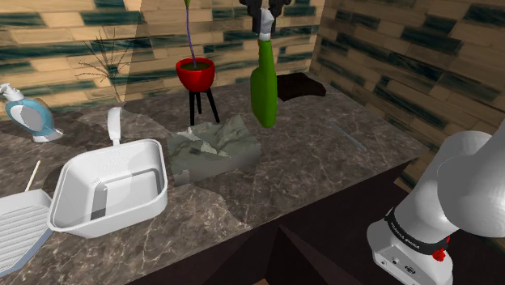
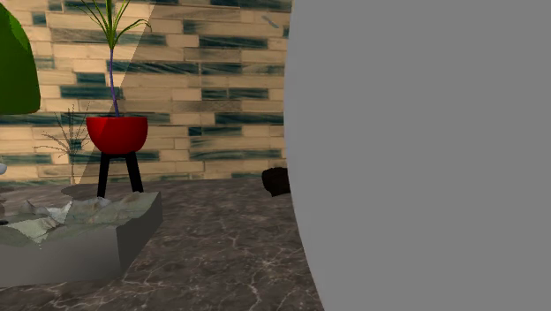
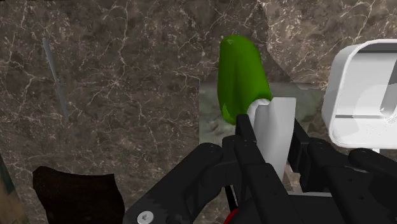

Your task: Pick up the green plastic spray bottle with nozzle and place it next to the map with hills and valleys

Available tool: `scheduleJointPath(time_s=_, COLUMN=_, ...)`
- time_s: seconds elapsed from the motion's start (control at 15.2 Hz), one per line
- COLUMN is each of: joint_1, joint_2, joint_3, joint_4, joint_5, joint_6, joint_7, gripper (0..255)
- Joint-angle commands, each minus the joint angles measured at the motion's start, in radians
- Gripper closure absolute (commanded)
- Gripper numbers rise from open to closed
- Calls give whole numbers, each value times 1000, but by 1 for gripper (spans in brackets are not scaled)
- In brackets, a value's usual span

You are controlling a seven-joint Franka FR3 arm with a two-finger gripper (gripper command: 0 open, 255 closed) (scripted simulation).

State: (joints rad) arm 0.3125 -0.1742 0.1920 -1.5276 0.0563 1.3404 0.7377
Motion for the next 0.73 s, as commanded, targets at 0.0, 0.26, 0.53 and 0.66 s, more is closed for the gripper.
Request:
scheduleJointPath(time_s=0.0, joint_1=19, joint_2=23, joint_3=31, joint_4=42, joint_5=2, joint_6=-16, joint_7=54, gripper=255)
scheduleJointPath(time_s=0.26, joint_1=64, joint_2=91, joint_3=97, joint_4=145, joint_5=-6, joint_6=-50, joint_7=166, gripper=255)
scheduleJointPath(time_s=0.53, joint_1=120, joint_2=186, joint_3=164, joint_4=283, joint_5=-33, joint_6=-94, joint_7=284, gripper=255)
scheduleJointPath(time_s=0.66, joint_1=136, joint_2=202, joint_3=177, joint_4=293, joint_5=-39, joint_6=-89, joint_7=310, gripper=255)
